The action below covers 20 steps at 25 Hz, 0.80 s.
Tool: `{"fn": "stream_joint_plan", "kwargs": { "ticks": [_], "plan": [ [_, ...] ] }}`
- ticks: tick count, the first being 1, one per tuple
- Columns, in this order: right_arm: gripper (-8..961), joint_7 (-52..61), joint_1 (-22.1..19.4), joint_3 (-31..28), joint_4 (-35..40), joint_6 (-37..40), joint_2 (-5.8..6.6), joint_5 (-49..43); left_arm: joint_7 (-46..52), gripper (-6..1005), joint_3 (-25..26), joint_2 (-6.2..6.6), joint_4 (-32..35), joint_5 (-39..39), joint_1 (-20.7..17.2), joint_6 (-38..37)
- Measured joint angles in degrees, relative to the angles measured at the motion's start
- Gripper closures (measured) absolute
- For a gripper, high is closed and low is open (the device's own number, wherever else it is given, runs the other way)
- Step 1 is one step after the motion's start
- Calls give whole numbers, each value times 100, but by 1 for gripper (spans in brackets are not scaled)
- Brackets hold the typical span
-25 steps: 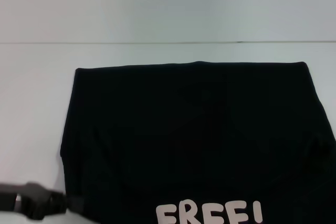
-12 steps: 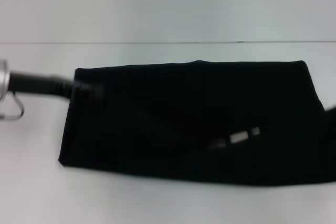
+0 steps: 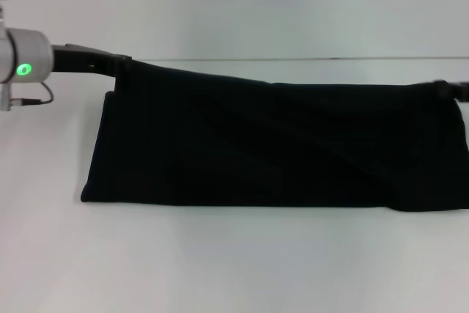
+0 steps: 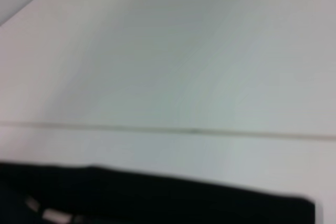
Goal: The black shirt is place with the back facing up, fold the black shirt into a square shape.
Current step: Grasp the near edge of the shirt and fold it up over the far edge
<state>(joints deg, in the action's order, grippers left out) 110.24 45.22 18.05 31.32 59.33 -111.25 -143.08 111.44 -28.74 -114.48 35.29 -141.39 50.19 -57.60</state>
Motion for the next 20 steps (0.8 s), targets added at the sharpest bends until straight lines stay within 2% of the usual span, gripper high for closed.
{"fn": "stream_joint_plan", "kwargs": {
  "ticks": [3, 5, 6, 9, 13, 20],
  "plan": [
    [899, -68, 343, 86, -508, -1009, -63, 118, 1, 998, -335, -72, -168, -25, 59, 647],
    [898, -97, 659, 197, -818, -1903, -193, 155, 2, 998, -690, -164, -263, -31, 71, 1235],
    [898, -97, 659, 197, -818, -1903, -193, 155, 2, 998, -690, -164, -263, -31, 71, 1235],
    [897, -91, 873, 323, -951, -2477, -295, 164, 4, 999, -916, -208, -320, -32, 83, 1590],
    [895, -57, 989, 448, -1051, -2886, -336, 208, 6, 999, -991, -231, -370, -22, 95, 1919],
    [893, -40, 961, 477, -1069, -3057, -274, 425, 24, 998, -950, -233, -431, 8, 77, 2156]
  ]
}}
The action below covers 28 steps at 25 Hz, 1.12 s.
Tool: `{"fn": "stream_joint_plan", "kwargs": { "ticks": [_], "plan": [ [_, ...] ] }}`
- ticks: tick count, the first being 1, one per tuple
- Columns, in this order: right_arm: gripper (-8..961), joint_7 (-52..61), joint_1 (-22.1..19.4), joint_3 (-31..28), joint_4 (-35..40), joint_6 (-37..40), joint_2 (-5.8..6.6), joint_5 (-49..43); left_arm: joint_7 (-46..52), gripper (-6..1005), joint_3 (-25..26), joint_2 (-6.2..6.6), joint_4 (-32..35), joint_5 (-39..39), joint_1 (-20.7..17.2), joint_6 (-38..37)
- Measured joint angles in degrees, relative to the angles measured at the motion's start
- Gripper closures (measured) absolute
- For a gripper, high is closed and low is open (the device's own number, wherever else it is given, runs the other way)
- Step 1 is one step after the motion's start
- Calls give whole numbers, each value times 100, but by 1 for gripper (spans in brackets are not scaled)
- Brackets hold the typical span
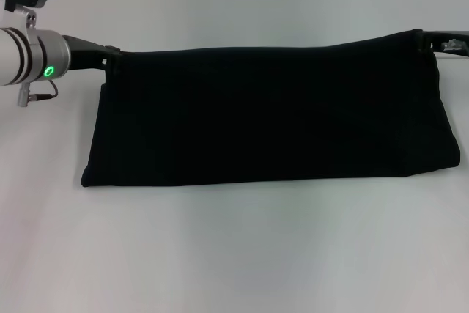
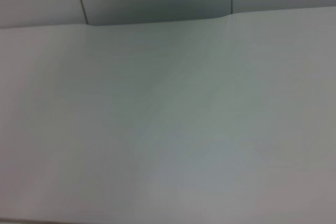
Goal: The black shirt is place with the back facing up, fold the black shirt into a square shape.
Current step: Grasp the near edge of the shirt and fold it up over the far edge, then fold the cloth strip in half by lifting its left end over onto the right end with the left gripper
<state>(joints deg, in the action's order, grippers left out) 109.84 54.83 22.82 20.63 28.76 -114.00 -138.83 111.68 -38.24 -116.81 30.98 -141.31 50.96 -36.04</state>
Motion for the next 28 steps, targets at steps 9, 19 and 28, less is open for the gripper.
{"fn": "stream_joint_plan", "kwargs": {
  "ticks": [9, 19, 28],
  "plan": [
    [890, -3, 55, 158, -5, -44, 29, 22, 54, 999, -23, 10, -7, -1, 39, 97],
    [887, -7, 87, 175, -13, -75, 26, 19, 36, 998, -47, 11, -7, -6, 79, 185],
    [884, -25, 99, 175, -24, -10, -17, 11, 31, 987, -74, -118, -174, 1, 153, 754]
  ]
}}
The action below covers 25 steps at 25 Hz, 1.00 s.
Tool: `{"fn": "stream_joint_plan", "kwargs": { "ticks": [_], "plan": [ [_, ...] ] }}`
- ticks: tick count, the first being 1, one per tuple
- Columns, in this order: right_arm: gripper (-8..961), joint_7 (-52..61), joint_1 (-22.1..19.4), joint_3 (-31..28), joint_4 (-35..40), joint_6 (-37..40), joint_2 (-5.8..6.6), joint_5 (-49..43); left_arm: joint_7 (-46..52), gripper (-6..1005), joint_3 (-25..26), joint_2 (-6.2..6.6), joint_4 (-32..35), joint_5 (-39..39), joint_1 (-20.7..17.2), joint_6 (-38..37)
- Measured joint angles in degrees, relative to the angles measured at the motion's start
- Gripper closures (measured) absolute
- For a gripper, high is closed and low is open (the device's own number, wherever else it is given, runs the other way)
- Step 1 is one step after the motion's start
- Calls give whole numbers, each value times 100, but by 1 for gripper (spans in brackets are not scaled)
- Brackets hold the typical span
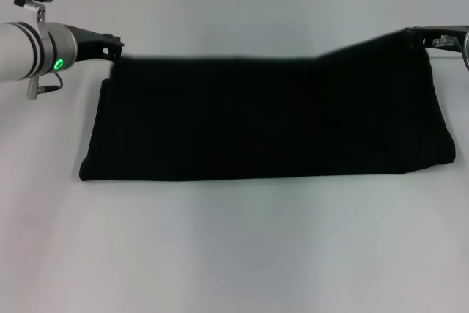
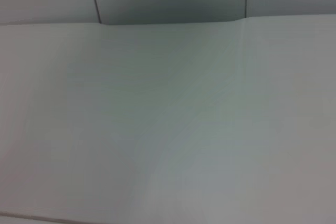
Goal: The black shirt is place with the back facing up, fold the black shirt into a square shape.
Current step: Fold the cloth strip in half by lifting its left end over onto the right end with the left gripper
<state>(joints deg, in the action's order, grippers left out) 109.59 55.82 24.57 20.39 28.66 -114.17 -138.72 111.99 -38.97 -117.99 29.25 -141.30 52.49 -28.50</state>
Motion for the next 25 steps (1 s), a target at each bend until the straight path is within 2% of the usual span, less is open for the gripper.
{"fn": "stream_joint_plan", "kwargs": {
  "ticks": [3, 5, 10, 13, 15, 16, 17, 18, 22, 25],
  "plan": [
    [883, 10, -20, 20, 17, -19, -7, -3, -4, 950, -2, -92, -49, -1, 1, 399],
    [812, 26, -54, 26, 59, -47, -11, -1, -5, 925, 2, -107, -154, -1, 1, 594],
    [640, 48, -129, 29, 152, 38, 8, 5, 28, 703, 66, -134, -257, 74, -38, 977],
    [548, 77, -203, -7, 280, 524, 51, 76, 256, 584, 117, -136, -180, 87, -72, 784],
    [486, 78, -293, -4, 396, 1057, 91, 223, 560, 505, 117, -99, 93, 52, -174, 126],
    [455, 79, -358, 2, 458, 1421, 119, 327, 746, 465, 112, -67, 330, 39, -275, -395],
    [424, 78, -505, 15, 601, 2128, 177, 555, 878, 445, 101, -42, 559, 39, -357, -920],
    [376, 78, -505, 15, 601, 2128, 177, 555, 1003, 424, 93, -18, 766, 42, -446, -1467],
    [182, -63, -909, 26, 891, 3468, 211, 1138, 1317, 343, 106, 54, 1703, 88, -800, -3694],
    [150, -343, -1179, 32, 944, 4233, 212, 1490, 1483, 281, 120, 66, 2111, 98, -1008, -4848]
  ]
}}
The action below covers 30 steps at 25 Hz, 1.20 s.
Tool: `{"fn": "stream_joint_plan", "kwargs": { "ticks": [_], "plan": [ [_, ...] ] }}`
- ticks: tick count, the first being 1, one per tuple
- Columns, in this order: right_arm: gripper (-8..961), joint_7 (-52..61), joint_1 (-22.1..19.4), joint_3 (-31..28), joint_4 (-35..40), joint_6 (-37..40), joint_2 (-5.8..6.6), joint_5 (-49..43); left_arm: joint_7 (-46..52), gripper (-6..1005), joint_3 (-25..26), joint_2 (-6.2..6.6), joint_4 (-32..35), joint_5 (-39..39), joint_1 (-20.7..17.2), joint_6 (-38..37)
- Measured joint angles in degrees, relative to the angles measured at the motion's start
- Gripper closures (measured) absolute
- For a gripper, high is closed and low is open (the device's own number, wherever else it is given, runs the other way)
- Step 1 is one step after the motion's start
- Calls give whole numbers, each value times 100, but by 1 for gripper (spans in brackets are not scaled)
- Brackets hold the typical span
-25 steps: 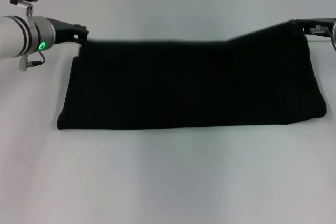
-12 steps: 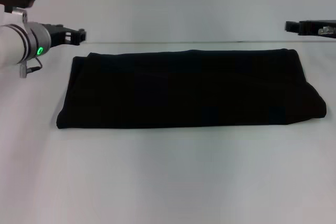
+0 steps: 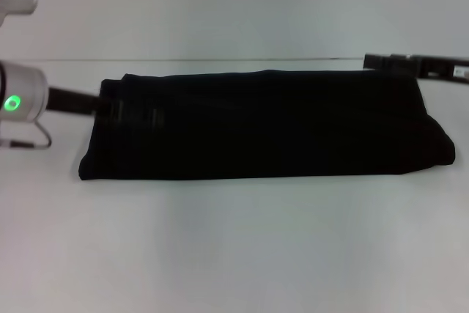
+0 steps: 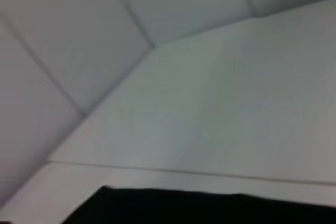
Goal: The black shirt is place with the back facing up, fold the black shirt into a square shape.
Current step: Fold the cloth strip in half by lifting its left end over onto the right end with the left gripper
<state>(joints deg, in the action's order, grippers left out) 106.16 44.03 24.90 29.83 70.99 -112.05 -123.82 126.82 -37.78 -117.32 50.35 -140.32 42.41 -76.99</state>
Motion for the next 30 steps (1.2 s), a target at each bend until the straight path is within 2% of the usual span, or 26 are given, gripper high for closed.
{"fn": "stream_joint_plan", "kwargs": {
  "ticks": [1, 4, 7, 11, 19, 25, 30],
  "plan": [
    [139, -108, -66, 1, 1, 226, 0, 50, 64, 261, 1, 8, 85, 0, -66, -298],
    [118, -333, -191, 8, 17, 665, 0, 75, 291, 49, 18, 46, 215, 0, -235, -1003],
    [116, -415, -246, 43, 34, 845, 31, 56, 572, 42, 144, 67, 202, -23, -320, -1516],
    [116, -420, -252, 121, 39, 831, 67, 53, 1210, 38, 221, 129, -64, -70, -336, -1771],
    [116, -378, -129, 183, 41, 804, 62, 56, 2507, 38, 536, 235, -790, -206, -262, -1293],
    [116, -415, -64, 207, 41, 724, 19, 48, 3424, 38, 801, 248, -1009, -299, -306, -806],
    [116, -424, -28, 243, 41, 606, 4, 55, 3791, 38, 1035, 263, -1222, -304, -329, -696]
  ]
}}
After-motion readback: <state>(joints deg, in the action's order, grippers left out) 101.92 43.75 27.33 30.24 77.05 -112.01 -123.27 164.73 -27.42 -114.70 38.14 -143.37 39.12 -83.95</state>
